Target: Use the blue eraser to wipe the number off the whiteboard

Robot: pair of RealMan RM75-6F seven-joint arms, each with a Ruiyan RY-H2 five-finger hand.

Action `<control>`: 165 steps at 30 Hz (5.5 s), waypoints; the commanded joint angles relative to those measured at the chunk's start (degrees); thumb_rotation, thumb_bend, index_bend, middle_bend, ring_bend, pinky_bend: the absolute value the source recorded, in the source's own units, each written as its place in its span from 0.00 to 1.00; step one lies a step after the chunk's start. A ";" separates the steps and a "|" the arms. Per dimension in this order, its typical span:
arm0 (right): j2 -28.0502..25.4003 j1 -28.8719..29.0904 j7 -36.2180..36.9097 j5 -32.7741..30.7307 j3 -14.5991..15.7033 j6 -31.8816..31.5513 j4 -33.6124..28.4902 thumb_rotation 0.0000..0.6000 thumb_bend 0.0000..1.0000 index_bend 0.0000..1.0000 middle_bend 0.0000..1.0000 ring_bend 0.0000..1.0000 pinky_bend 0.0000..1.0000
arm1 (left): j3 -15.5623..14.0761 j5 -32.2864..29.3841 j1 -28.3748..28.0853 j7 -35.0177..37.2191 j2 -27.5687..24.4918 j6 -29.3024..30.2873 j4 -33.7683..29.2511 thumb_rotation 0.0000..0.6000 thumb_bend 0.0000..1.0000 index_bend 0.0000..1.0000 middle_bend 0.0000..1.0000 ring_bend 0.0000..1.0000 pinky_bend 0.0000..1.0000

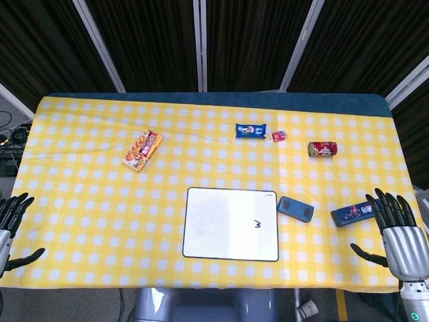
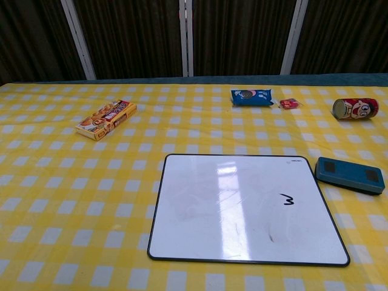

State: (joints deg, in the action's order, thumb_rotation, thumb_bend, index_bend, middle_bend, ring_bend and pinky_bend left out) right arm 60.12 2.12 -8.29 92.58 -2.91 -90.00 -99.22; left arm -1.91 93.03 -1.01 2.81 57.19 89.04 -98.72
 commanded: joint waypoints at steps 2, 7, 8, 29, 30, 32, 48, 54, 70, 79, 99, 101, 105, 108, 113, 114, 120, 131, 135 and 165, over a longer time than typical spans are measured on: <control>0.08 0.05 0.05 -0.29 0.06 0.30 0.13 1.00 0.00 0.03 0.00 0.00 0.00 | -0.04 0.05 -0.03 -0.05 -0.04 -0.09 -0.04 1.00 0.00 0.00 0.00 0.00 0.00; 0.40 0.45 0.45 -0.60 0.46 1.70 0.44 1.00 0.00 0.03 0.00 0.00 0.00 | -0.23 0.25 -0.08 -0.09 -0.20 -0.31 -0.21 1.00 0.00 0.00 0.00 0.00 0.00; 0.53 0.64 0.74 -0.75 0.64 2.34 0.53 1.00 0.00 0.03 0.00 0.00 0.00 | -0.23 0.30 -0.10 -0.19 -0.20 -0.32 -0.29 1.00 0.00 0.00 0.00 0.00 0.00; 16.36 19.43 -0.77 -16.73 -4.86 33.71 16.01 1.00 0.07 0.16 0.17 0.10 0.22 | 0.87 -3.74 -1.25 -4.66 1.04 -3.49 -2.26 1.00 0.00 0.00 0.00 0.00 0.00; 16.94 19.90 -1.08 -17.32 -4.93 34.34 16.61 1.00 0.07 0.17 0.18 0.11 0.23 | 0.83 -3.99 -1.37 -4.63 1.08 -3.91 -2.30 1.00 0.00 0.00 0.00 0.00 0.00; 17.97 20.54 -1.38 -17.96 -5.03 34.92 17.72 1.00 0.07 0.18 0.19 0.12 0.25 | 0.78 -4.71 -1.64 -4.25 1.07 -4.91 -2.27 1.00 0.00 0.00 0.00 0.00 0.00; 23.88 23.46 -2.44 -19.18 -4.78 34.68 22.27 1.00 0.09 0.22 0.25 0.16 0.31 | 1.52 -6.80 -2.84 -2.94 0.94 -7.13 -1.74 1.00 0.00 0.00 0.00 0.00 0.00; 25.36 23.65 -3.00 -18.69 -4.35 33.15 24.26 1.00 0.09 0.25 0.28 0.21 0.36 | 1.46 -6.89 -2.89 -3.06 1.02 -7.23 -1.58 1.00 0.00 0.00 0.00 0.00 0.00; 27.63 24.30 -2.35 -18.07 -3.42 32.29 27.25 1.00 0.22 0.38 0.46 0.35 0.50 | 1.41 -7.03 -2.81 -2.44 0.75 -7.07 -1.47 1.00 0.00 0.00 0.00 0.00 0.00; 23.56 25.46 3.97 -8.41 -2.41 26.98 20.13 1.00 0.36 0.43 0.50 0.39 0.52 | 1.52 -7.10 -2.86 -2.20 0.60 -6.96 -1.53 1.00 0.00 0.00 0.00 0.00 0.00; 30.31 33.15 -4.30 -5.05 -1.39 33.55 26.97 1.00 0.42 0.46 0.51 0.39 0.52 | 1.67 -8.21 -3.15 -1.77 0.68 -7.84 -0.67 1.00 0.00 0.00 0.00 0.00 0.00; 30.24 33.12 -3.71 -4.56 -0.63 33.56 27.16 1.00 0.42 0.46 0.52 0.40 0.52 | 1.69 -8.18 -3.09 -1.72 0.66 -7.67 -0.62 1.00 0.00 0.00 0.00 0.00 0.00; 30.14 32.94 -3.05 -3.66 0.75 33.41 26.87 1.00 0.44 0.48 0.53 0.43 0.52 | 1.67 -8.27 -3.13 -1.76 0.69 -7.82 -0.62 1.00 0.00 0.00 0.00 0.00 0.00; 29.96 32.72 -2.91 -2.91 2.17 33.68 26.67 1.00 0.45 0.49 0.54 0.43 0.52 | 1.64 -8.16 -3.15 -1.84 0.70 -7.81 -0.65 1.00 0.00 0.00 0.00 0.00 0.00; 28.25 31.92 -0.81 -0.45 5.84 33.65 24.02 1.00 0.48 0.50 0.55 0.44 0.52 | 1.65 -8.21 -3.29 -2.42 0.98 -7.99 -0.69 1.00 0.00 0.00 0.00 0.00 0.00; 27.59 31.82 -0.41 0.10 6.67 33.79 22.86 1.00 0.48 0.51 0.55 0.44 0.52 | 1.68 -8.32 -3.35 -2.57 1.05 -8.10 -0.74 1.00 0.00 0.00 0.00 0.00 0.00; 25.58 31.51 -0.70 2.89 8.95 32.81 19.14 1.00 0.50 0.52 0.56 0.45 0.52 | 1.78 -8.57 -3.57 -3.09 1.26 -8.42 -0.90 1.00 0.00 0.00 0.00 0.00 0.00; 28.65 32.05 -0.61 -0.55 5.27 33.21 26.43 1.00 0.50 0.52 0.56 0.45 0.52 | 1.79 -8.85 -3.67 -2.77 1.19 -8.67 -0.71 1.00 0.00 0.00 0.00 0.00 0.00; 29.57 32.43 -0.58 -2.24 3.52 33.32 29.31 1.00 0.50 0.53 0.56 0.46 0.52 | 1.85 -8.94 -3.69 -2.76 1.19 -8.68 -0.71 1.00 0.00 0.00 0.00 0.00 0.00; 25.87 33.41 -5.03 2.28 9.00 35.44 17.25 1.00 0.51 0.55 0.58 0.47 0.52 | 1.66 -8.76 -3.80 -3.08 1.31 -8.72 -0.97 1.00 0.00 0.00 0.00 0.00 0.00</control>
State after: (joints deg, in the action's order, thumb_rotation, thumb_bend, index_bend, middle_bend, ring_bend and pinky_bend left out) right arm 86.32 35.42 -12.86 94.38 5.72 -54.60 -81.37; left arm -0.26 84.27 -4.82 -0.28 58.50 80.31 -99.69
